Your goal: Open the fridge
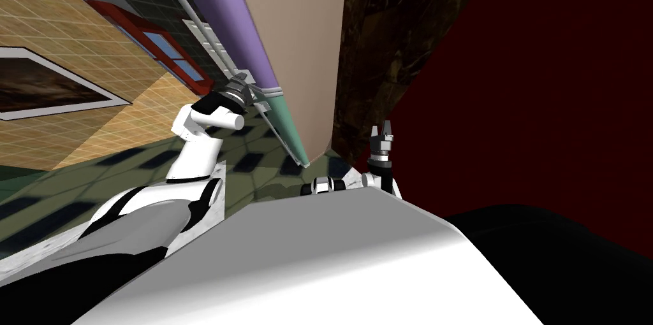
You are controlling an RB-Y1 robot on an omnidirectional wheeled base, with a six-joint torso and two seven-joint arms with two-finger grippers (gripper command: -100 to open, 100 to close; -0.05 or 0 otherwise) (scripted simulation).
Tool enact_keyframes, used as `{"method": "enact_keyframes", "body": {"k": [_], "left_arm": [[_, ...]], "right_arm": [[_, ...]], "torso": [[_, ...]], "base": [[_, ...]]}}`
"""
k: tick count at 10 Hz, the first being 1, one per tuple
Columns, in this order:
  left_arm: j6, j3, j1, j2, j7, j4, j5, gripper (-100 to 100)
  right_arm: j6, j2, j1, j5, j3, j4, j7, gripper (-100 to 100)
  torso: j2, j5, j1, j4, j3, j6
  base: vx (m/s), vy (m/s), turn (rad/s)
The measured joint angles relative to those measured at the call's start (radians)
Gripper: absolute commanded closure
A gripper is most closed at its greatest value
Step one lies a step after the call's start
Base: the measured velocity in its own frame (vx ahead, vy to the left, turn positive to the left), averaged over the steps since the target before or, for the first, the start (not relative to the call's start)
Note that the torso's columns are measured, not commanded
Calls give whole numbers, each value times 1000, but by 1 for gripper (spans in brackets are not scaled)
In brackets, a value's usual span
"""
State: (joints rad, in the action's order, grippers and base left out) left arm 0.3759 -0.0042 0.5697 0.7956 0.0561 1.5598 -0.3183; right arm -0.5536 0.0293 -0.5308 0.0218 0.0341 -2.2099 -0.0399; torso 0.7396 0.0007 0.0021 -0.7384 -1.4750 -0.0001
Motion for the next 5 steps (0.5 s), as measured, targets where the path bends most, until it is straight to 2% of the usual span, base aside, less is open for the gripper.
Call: {"method": "enact_keyframes", "body": {"k": [1,3,4,5], "left_arm": [[16,0,17,21,1,-11,-7,-100],[30,1,25,36,2,-9,-16,-100],[33,1,26,38,3,-8,-17,100],[29,3,31,39,3,-5,-17,100]], "right_arm": [[0,0,0,0,0,0,0,0],[0,0,0,0,0,0,0,0],[0,0,0,0,0,0,0,0],[0,0,0,0,0,0,0,0]], "torso": [[0,0,-1,0,0,0],[-5,0,1,1,-3,0],[-3,0,0,1,-2,0],[-2,2,1,4,-2,0]], "base": [[15,-47,20],[86,-3,-27],[12,1,-3],[-98,147,-232]]}}
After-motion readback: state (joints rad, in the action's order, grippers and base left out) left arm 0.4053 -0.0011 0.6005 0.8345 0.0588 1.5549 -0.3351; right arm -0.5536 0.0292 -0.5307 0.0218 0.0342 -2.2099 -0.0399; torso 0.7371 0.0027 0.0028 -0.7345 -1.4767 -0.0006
